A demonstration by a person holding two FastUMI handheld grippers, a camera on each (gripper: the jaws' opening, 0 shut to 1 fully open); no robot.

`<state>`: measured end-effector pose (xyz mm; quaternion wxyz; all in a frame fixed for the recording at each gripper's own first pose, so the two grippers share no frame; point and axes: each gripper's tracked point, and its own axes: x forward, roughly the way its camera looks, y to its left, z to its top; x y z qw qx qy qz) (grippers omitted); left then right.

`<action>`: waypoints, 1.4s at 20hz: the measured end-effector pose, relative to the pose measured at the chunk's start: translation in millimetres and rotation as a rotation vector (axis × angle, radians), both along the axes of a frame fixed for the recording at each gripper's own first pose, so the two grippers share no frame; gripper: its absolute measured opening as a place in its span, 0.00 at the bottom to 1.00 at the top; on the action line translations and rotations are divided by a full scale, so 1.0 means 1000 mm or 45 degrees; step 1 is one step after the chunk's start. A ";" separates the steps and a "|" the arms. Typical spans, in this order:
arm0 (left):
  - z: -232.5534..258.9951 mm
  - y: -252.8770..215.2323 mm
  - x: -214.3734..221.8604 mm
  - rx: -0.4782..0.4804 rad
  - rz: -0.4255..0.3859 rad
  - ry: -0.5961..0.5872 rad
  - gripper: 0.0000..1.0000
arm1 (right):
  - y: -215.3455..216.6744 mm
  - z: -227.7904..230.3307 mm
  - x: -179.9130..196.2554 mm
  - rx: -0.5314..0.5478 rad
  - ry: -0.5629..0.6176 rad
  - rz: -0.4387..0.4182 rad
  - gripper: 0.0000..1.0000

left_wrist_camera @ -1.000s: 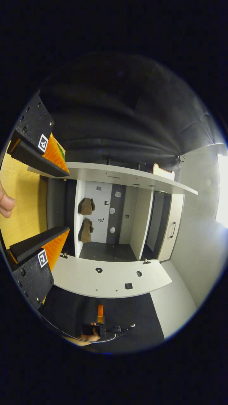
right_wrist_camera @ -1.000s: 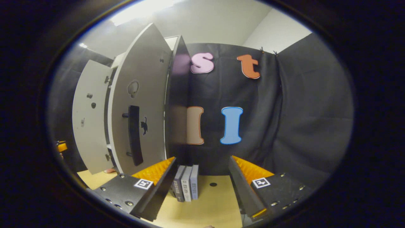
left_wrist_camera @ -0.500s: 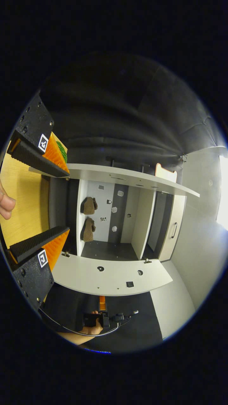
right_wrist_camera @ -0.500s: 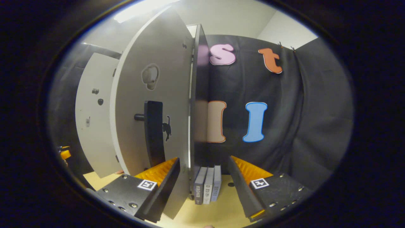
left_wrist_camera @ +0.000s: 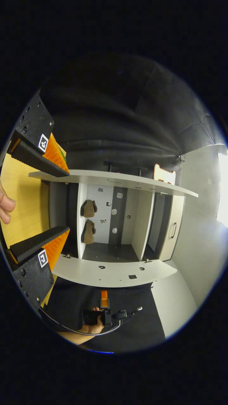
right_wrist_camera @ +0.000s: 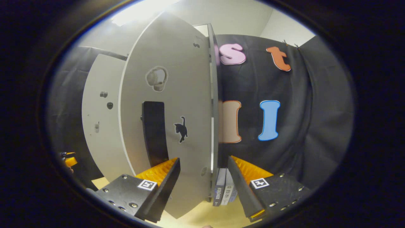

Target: Grab one shoe with the right hand and put it into the shoe cabinet, grab the other shoe with the left hand and put it into the shoe cabinet; then close the right door with the right hand and the left door with the left hand.

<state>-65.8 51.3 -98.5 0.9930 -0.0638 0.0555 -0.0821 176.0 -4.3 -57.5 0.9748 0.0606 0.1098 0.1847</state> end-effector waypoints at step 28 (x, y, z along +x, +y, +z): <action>0.008 0.165 0.040 0.088 0.270 0.092 0.95 | 0.064 0.034 -0.103 0.190 -0.289 0.051 0.98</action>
